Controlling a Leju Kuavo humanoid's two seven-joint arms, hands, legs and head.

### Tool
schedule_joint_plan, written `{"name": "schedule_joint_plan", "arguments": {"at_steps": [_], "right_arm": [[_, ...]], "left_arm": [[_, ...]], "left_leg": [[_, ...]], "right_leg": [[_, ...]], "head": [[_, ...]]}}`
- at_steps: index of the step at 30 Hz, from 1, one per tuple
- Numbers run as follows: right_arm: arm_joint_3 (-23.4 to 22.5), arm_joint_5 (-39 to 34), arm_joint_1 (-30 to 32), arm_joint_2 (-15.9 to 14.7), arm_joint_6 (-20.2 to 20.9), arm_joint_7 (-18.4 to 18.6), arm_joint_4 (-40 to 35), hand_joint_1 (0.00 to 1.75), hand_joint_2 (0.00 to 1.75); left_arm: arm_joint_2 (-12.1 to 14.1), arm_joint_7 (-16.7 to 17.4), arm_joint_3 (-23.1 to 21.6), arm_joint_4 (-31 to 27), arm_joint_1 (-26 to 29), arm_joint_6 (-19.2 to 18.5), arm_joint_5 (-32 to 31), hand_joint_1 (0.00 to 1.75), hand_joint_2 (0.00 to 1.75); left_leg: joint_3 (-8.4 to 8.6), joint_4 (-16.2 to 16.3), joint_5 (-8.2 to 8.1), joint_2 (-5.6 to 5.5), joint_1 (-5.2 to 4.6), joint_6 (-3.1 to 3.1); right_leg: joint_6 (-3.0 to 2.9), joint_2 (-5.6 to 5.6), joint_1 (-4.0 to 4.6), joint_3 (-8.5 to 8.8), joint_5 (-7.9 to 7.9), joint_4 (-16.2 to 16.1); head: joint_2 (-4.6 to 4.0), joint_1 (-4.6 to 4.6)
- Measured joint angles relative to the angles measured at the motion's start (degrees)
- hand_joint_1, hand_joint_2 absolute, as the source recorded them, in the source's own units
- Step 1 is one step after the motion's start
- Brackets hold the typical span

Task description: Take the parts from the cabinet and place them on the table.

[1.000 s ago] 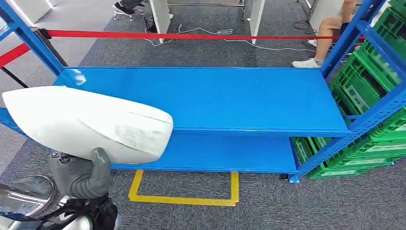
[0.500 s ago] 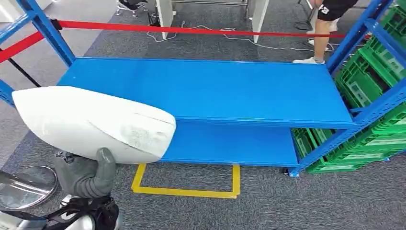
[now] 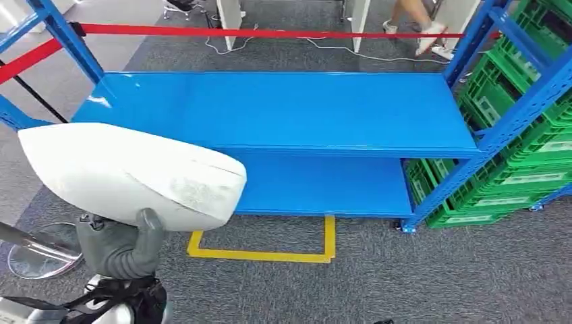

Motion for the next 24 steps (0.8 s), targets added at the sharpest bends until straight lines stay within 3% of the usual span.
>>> {"name": "schedule_joint_plan", "arguments": {"at_steps": [1, 4, 5, 6, 8, 9, 10, 11, 12, 13, 14, 15, 16, 19, 20, 21, 23, 24], "right_arm": [[0.0, 0.0, 0.0, 0.0, 0.0, -0.1, 0.0, 0.00, 1.75], [0.0, 0.1, 0.2, 0.0, -0.1, -0.2, 0.0, 0.00, 1.75], [0.0, 0.1, 0.4, 0.0, -0.1, -0.2, 0.0, 0.00, 1.75], [0.0, 0.1, 0.4, 0.0, -0.1, -0.2, 0.0, 0.00, 1.75], [-0.1, 0.0, 0.5, 0.0, -0.1, -0.2, 0.0, 0.00, 1.75], [-0.1, 0.1, 0.5, 0.0, -0.1, -0.2, 0.0, 0.00, 1.75], [-0.1, 0.1, 0.4, 0.0, -0.1, -0.2, 0.0, 0.00, 1.75], [-0.1, 0.1, 0.4, 0.0, -0.1, -0.3, 0.0, 0.00, 1.75], [-0.1, 0.1, 0.4, 0.0, -0.1, -0.3, 0.0, 0.00, 1.75], [-0.1, 0.1, 0.4, 0.0, -0.1, -0.4, 0.0, 0.00, 1.75], [-0.1, 0.1, 0.3, 0.0, -0.1, -0.4, 0.0, 0.00, 1.75], [-0.1, 0.1, 0.0, 0.0, -0.2, -0.4, 0.0, 0.00, 1.75], [-0.1, 0.1, -0.1, 0.0, -0.2, -0.4, 0.0, 0.00, 1.75], [-0.1, 0.1, 0.0, 0.0, -0.3, -0.4, 0.0, 0.00, 1.75], [-0.1, 0.0, 0.1, 0.1, -0.3, -0.4, 0.0, 0.00, 1.75], [-0.1, 0.0, 0.0, 0.1, -0.4, -0.3, 0.0, 0.00, 1.75], [-0.1, 0.0, -0.1, 0.1, -0.5, -0.4, 0.0, 0.00, 1.75], [-0.1, 0.1, 0.0, 0.1, -0.5, -0.3, 0.0, 0.00, 1.75]], "left_arm": [[-0.1, 0.0, 0.0, 0.0, -0.1, 0.0, 0.0, 1.75, 1.75], [0.0, 0.0, 0.0, 0.1, 0.1, 0.0, 0.0, 1.75, 1.75], [0.0, 0.0, 0.0, 0.1, 0.0, 0.0, 0.0, 1.75, 1.75], [0.0, 0.0, 0.0, 0.2, 0.0, 0.0, 0.1, 1.75, 1.75], [0.0, 0.0, 0.0, 0.2, 0.0, 0.0, 0.3, 1.75, 1.75], [0.0, 0.0, 0.0, 0.2, 0.0, 0.0, 0.4, 1.75, 1.75], [0.0, 0.0, 0.0, 0.3, 0.0, -0.1, 0.4, 1.75, 1.75], [0.0, 0.0, 0.0, 0.4, 0.0, -0.2, 0.6, 1.75, 1.75], [0.0, 0.0, 0.0, 0.5, 0.0, -0.3, 0.8, 1.75, 1.75], [0.0, 0.0, 0.0, 0.6, 0.0, -0.4, 1.0, 1.75, 1.75], [0.0, 0.0, 0.0, 0.6, 0.0, -0.4, 1.0, 1.75, 1.75], [-0.1, 0.0, 0.0, 0.6, 0.1, -0.5, 1.0, 1.75, 1.75], [-0.1, 0.0, 0.0, 0.6, 0.0, -0.6, 1.0, 1.75, 1.75], [-0.2, 0.0, 0.0, 0.7, 0.0, -0.9, 1.0, 1.75, 1.75], [-0.2, 0.0, 0.0, 0.7, 0.1, -0.9, 1.0, 1.75, 1.75], [-0.2, 0.0, 0.0, 0.7, 0.1, -0.9, 1.1, 1.75, 1.75], [-0.2, 0.0, 0.0, 0.7, 0.1, -1.0, 1.1, 1.75, 1.75], [-0.2, 0.0, 0.0, 0.7, 0.1, -1.0, 1.2, 1.75, 1.75]], "left_leg": [[1.42, -3.4, -1.23, -0.10, -0.10, 0.69], [-0.08, -3.4, -0.53, -0.15, -0.31, 1.92], [-0.49, -3.5, 0.07, 0.07, -0.03, 2.50], [-1.09, -3.5, 0.66, 0.08, -0.07, 2.84], [-2.52, -3.5, 1.88, 0.11, -0.14, 3.26], [-3.23, -3.4, 2.47, 0.14, -0.23, 3.28], [-3.98, -3.4, 3.08, 0.17, -0.30, 3.30], [-4.78, -3.4, 3.68, 0.18, -0.35, 3.27], [-5.51, -3.2, 4.23, 0.17, -0.36, 3.19], [-6.31, -3.1, 4.79, 0.13, -0.36, 3.03], [-6.89, -3.1, 5.30, 0.04, -0.36, 2.80], [-7.23, -3.0, 5.76, 0.03, -0.48, 2.45], [-7.49, -2.8, 6.17, 0.07, -0.62, 2.14], [-7.69, -3.0, 7.59, 0.14, -0.38, 1.22], [-8.05, -2.8, 7.21, 0.05, -0.35, 0.79], [-8.75, -1.7, 4.71, 0.06, -0.33, 0.43], [-10.92, 5.6, -2.47, 0.06, -0.17, -0.02], [-11.97, 10.1, -5.02, 0.05, -0.17, -0.17]], "right_leg": [[0.29, 0.00, 0.08, -0.28, 0.50, 0.1], [1.10, -0.02, -0.08, -1.10, 2.24, -0.2], [1.34, 0.02, -0.28, -1.60, 1.85, 0.0], [1.59, -0.06, -0.27, -2.36, -1.12, 1.5], [1.97, -0.04, -0.29, -4.50, -8.46, 10.2], [2.05, -0.03, -0.27, -5.36, -10.50, 14.4], [2.11, -0.03, -0.27, -5.59, -10.86, 17.2], [2.05, -0.03, -0.27, -4.74, -9.51, 17.8], [1.91, -0.02, -0.25, -2.98, -7.37, 16.3], [1.68, -0.02, -0.22, 0.17, -5.03, 12.5], [1.45, -0.02, -0.22, 4.03, -4.16, 7.3], [1.26, 0.01, -0.14, 7.86, -6.06, 1.8], [1.28, 0.09, 0.03, 10.24, -7.08, -2.3], [0.44, 0.15, 0.34, 8.56, -6.45, -1.4], [-0.38, -0.15, -0.09, 7.97, -5.66, -1.7], [-0.81, -0.21, -0.08, 7.62, -5.07, -1.7], [-1.31, -0.25, -0.07, 5.99, -3.67, -1.6], [-1.33, -0.27, -0.06, 5.11, -2.96, -1.6]], "head": [[0.00, 0.11], [0.00, 0.04], [0.00, 0.04], [0.00, 0.28], [0.00, 0.48], [0.00, 0.46], [0.00, 0.52], [0.00, 0.44], [0.00, 0.50], [0.00, 0.48], [0.00, 0.48], [0.00, 0.48], [0.00, 0.41], [0.00, 0.39], [0.00, 0.53], [0.00, 0.33], [0.00, 0.04], [0.00, 0.02]]}}
